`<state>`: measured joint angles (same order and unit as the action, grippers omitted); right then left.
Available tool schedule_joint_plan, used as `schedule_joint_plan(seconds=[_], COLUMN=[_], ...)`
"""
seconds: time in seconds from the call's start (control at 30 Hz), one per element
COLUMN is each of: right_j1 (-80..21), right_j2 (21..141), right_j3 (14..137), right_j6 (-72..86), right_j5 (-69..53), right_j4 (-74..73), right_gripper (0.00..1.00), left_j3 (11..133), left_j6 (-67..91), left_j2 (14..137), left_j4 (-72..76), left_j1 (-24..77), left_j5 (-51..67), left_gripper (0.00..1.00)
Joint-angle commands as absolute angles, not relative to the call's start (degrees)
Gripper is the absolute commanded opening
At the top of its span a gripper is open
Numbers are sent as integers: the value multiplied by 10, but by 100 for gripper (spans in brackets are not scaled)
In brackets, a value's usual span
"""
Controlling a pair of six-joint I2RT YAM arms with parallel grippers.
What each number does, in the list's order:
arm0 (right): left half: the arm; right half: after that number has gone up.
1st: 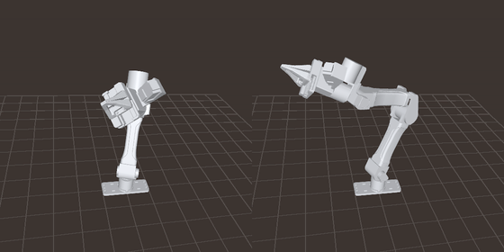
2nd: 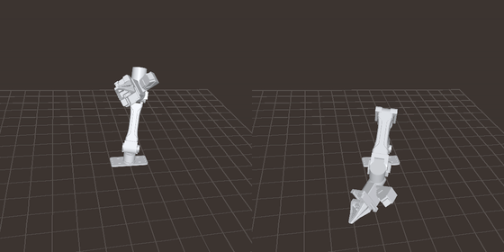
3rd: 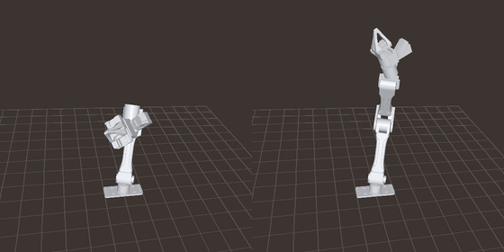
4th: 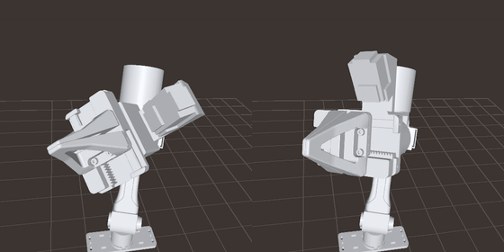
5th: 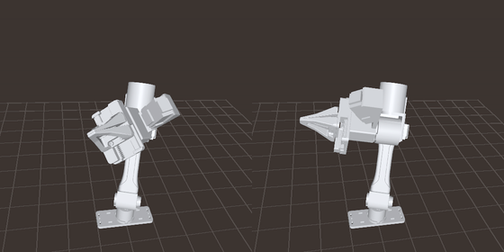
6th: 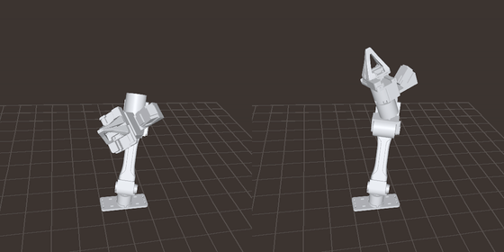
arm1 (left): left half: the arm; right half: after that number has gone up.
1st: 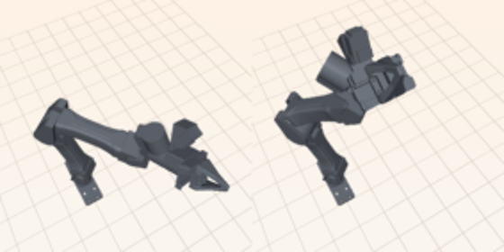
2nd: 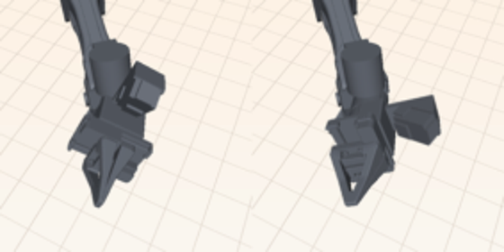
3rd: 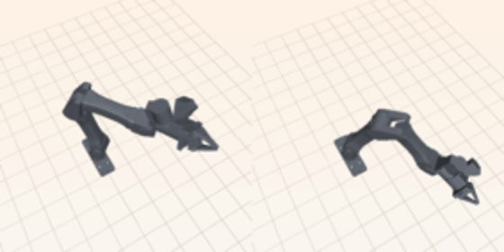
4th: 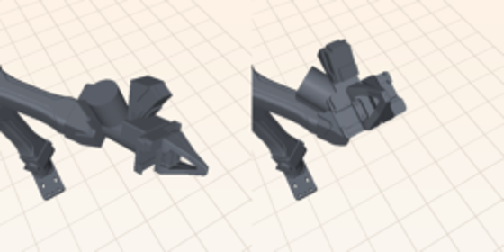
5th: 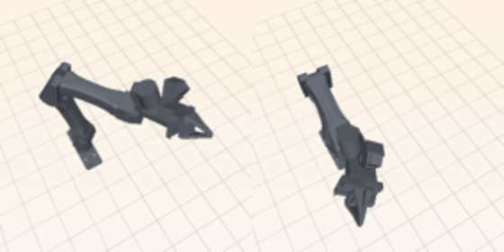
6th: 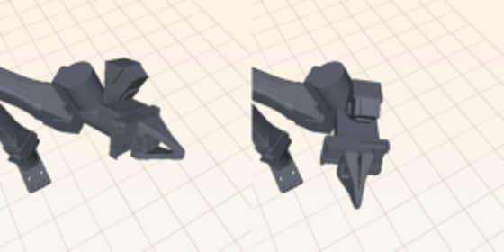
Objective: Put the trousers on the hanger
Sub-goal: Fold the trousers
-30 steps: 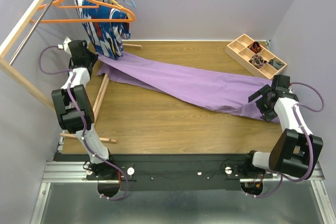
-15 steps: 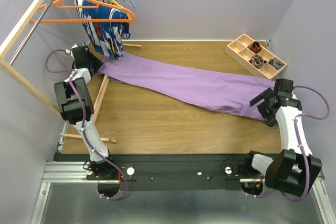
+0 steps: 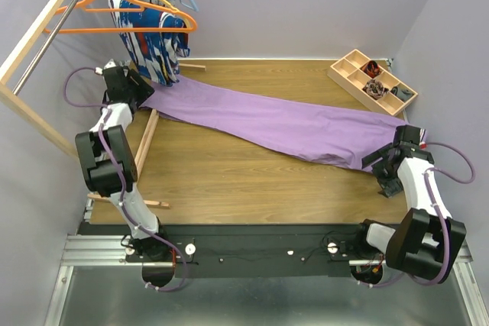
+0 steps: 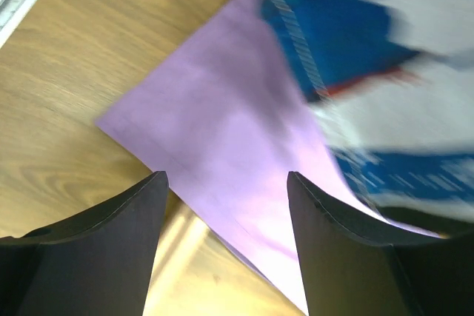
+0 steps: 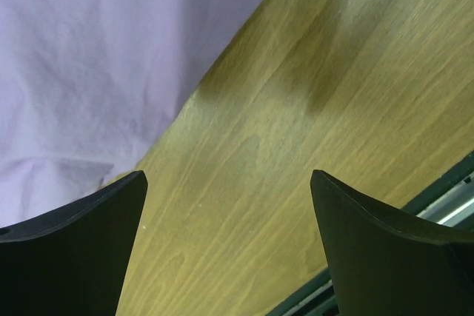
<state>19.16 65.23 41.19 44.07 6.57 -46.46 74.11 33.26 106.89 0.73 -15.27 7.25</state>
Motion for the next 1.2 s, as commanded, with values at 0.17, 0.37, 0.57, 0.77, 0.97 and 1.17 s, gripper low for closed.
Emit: schedule_joint_plan(seconds=[0.17, 0.37, 0.57, 0.77, 0.97, 1.17], right_j1=[207, 214, 217, 218, 219, 221], right_j2=[685, 700, 702, 700, 691, 679], right_j3=[381, 384, 391, 391, 377, 372], right_j6=[457, 455, 456, 458, 461, 469], right_j5=[76, 74, 55, 37, 40, 39], right_j4=[-376, -358, -351, -347, -347, -348], right_gripper=[100, 100, 100, 100, 100, 100], left_j3=[669, 599, 530, 518, 529, 552], left_j6=[306, 336, 373, 398, 440, 453], left_j2=[937, 911, 925, 953, 1009, 1046], left_j4=[1, -28, -12, 38, 79, 82], left_j1=[-96, -41, -23, -16, -13, -13], left_j5=[38, 52, 58, 60, 75, 63], left_gripper=[74, 74, 74, 74, 74, 74])
